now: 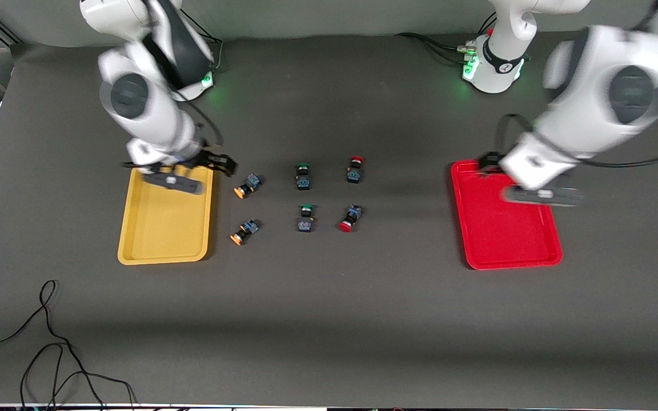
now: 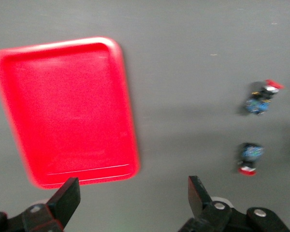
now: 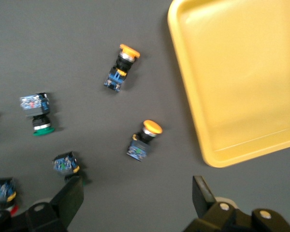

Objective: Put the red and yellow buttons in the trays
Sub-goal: 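Grasp a yellow button with the right gripper while the left gripper grasps a red button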

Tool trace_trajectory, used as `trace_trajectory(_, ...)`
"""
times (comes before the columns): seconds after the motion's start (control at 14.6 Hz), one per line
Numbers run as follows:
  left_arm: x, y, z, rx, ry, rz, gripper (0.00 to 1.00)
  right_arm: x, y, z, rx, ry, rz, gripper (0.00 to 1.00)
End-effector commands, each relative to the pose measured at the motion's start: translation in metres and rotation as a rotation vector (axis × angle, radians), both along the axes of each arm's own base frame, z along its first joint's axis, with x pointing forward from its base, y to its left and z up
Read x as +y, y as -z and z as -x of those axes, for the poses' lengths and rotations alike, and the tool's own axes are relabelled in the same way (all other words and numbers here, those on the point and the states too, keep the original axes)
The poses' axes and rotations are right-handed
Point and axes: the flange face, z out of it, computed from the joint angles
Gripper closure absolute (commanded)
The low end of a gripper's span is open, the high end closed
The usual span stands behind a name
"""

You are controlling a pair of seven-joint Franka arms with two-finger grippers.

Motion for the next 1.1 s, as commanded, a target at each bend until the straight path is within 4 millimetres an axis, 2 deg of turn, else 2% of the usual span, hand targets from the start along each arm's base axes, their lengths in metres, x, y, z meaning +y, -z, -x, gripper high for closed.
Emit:
trace_trajectory(0.0, -0.092, 0.033, 0.032, -0.022, -0.035, -0.006, 0.01, -0.002, 0.066, 0.008, -0.025, 0.103, -0.005, 0.0)
trace_trajectory(0.07, -0.121, 0.045, 0.044, -0.026, -0.034, -0.007, 0.01, -0.004, 0.089, 0.012, -0.034, 0.156, -0.005, 0.0)
trace_trajectory(0.27, -0.18, 0.066, 0.079, -0.033, -0.026, -0.001, 0.01, -0.005, 0.137, 0.015, -0.039, 0.286, 0.003, 0.0)
trace_trajectory(0.41, -0.21, 0.084, 0.097, -0.042, -0.037, 0.004, 0.01, -0.009, 0.165, 0.023, -0.051, 0.314, -0.005, 0.0)
trace_trajectory(0.48, -0.221, 0.093, 0.104, -0.044, -0.039, 0.005, 0.01, -0.012, 0.172, 0.028, -0.063, 0.339, -0.01, 0.0)
trace_trajectory(0.62, -0.231, 0.117, 0.108, -0.038, -0.035, -0.003, 0.01, -0.015, 0.185, 0.034, -0.062, 0.343, -0.008, 0.0)
trace_trajectory(0.75, -0.233, 0.156, 0.107, -0.031, -0.036, -0.013, 0.01, -0.013, 0.194, 0.036, -0.062, 0.34, -0.011, 0.0)
trace_trajectory(1.03, -0.242, 0.22, 0.113, -0.039, -0.031, -0.013, 0.01, -0.011, 0.199, 0.039, -0.052, 0.338, -0.007, 0.0)
